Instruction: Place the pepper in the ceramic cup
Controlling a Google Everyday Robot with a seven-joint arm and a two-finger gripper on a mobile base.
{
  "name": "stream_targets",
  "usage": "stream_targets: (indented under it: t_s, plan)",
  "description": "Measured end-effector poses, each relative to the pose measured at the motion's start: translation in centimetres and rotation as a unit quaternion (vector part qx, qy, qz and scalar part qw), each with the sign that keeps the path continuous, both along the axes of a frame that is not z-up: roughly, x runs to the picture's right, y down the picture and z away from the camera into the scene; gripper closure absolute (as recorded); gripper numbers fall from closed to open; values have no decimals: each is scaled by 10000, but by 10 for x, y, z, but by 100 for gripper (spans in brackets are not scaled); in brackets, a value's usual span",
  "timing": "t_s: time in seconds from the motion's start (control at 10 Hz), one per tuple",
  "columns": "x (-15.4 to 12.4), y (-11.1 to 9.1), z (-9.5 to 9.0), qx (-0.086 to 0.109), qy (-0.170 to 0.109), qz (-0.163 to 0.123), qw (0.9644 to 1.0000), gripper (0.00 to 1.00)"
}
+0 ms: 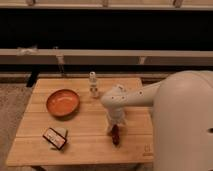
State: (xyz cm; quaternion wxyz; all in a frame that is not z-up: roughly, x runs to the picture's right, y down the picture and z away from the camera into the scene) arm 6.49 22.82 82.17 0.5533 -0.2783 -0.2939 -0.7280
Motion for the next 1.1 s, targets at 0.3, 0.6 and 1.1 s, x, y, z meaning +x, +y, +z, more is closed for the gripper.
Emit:
stream_targets:
  t_s: [0.3,0.6,1.1]
  plan:
    - [7,-3,-5,6,14,142,9999,60]
    - [14,-12,-19,109,0,377,9992,91]
    - [28,-41,-62,481,-74,779,9958,100]
